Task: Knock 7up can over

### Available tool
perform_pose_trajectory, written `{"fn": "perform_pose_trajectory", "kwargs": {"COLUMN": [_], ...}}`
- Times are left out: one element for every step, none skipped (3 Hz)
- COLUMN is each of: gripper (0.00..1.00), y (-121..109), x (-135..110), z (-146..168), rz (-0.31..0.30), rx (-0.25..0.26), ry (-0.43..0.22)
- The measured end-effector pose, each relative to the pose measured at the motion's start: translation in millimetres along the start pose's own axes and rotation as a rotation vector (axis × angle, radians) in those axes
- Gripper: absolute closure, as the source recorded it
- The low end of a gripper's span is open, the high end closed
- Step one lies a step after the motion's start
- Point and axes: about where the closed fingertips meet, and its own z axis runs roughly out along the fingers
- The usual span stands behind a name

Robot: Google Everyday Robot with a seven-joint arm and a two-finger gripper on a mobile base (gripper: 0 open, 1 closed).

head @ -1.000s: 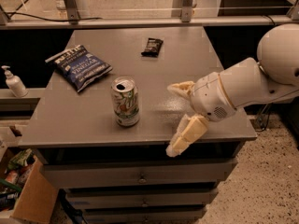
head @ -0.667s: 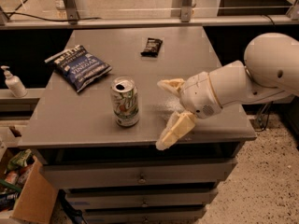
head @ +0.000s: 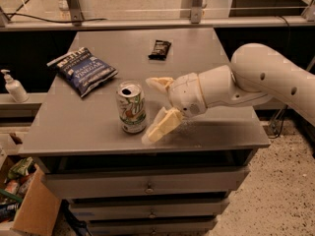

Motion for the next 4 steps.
{"fn": "perform_pose_trajectory", "kwargs": {"gripper": [0.17,0.41,0.64,0.87], "y": [-1.6,-1.2,-8.8,-25.4], "x": [-5.5,-8.3,-15.1,-33.7], "z": [29.1,45.9,44.3,26.9], "rz": [0.032,0.063,0.073,0.037], "rx": [-0.031,-0.049,-0.038,-0.013], "ry": [-0.069,-0.107,-0.121,-0.054]}}
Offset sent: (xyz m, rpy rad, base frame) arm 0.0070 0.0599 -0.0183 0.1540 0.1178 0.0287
